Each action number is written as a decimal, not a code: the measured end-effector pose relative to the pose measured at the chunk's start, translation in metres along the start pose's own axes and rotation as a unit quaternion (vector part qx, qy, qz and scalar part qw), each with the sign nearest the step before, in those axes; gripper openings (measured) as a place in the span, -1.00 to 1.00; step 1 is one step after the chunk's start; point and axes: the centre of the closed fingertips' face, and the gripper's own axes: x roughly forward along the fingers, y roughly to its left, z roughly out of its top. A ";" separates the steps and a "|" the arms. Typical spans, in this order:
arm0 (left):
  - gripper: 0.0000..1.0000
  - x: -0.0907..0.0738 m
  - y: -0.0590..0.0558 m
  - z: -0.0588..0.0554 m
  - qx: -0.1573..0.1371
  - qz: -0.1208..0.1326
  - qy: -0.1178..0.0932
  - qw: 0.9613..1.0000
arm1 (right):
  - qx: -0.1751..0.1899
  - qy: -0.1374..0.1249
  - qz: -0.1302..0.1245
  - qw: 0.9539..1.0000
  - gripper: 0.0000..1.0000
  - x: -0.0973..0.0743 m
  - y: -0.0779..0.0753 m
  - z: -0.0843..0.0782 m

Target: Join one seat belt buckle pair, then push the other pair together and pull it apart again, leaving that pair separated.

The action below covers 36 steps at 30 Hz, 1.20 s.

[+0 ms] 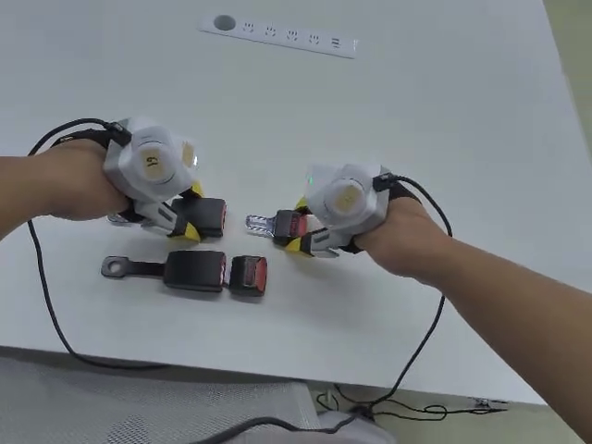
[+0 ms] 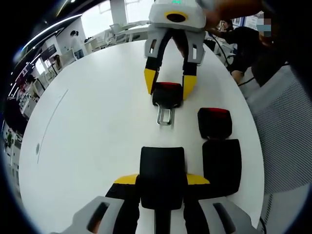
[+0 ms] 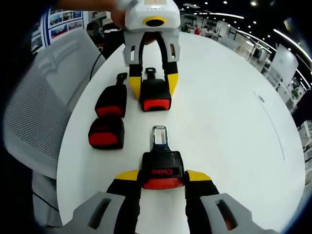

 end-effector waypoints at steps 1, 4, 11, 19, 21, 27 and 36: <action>-0.31 0.000 0.000 0.000 0.000 0.000 0.000 1.000 | 0.001 0.002 -0.001 1.000 -0.37 -0.002 0.000 -0.004; -0.31 0.000 0.000 -0.001 0.002 0.001 0.000 1.000 | 0.006 0.008 -0.003 1.000 -0.36 -0.011 -0.001 -0.019; -0.30 0.000 -0.001 0.000 0.001 0.001 -0.004 1.000 | 0.013 0.027 -0.008 1.000 -0.36 -0.028 0.000 -0.044; -0.30 0.000 -0.002 0.001 0.001 -0.001 0.000 1.000 | 0.023 0.037 -0.015 0.999 -0.31 -0.032 -0.004 -0.051; -0.30 0.000 -0.002 0.002 0.005 0.000 0.002 1.000 | 0.020 0.038 -0.027 0.999 -0.22 -0.032 -0.007 -0.051; -0.22 -0.002 -0.002 0.002 0.001 0.013 0.001 1.000 | 0.022 0.044 -0.033 0.998 -0.16 -0.031 -0.009 -0.052; -0.04 -0.030 -0.003 0.008 -0.046 0.049 -0.032 0.997 | 0.067 0.005 -0.059 0.996 -0.05 -0.046 0.000 -0.035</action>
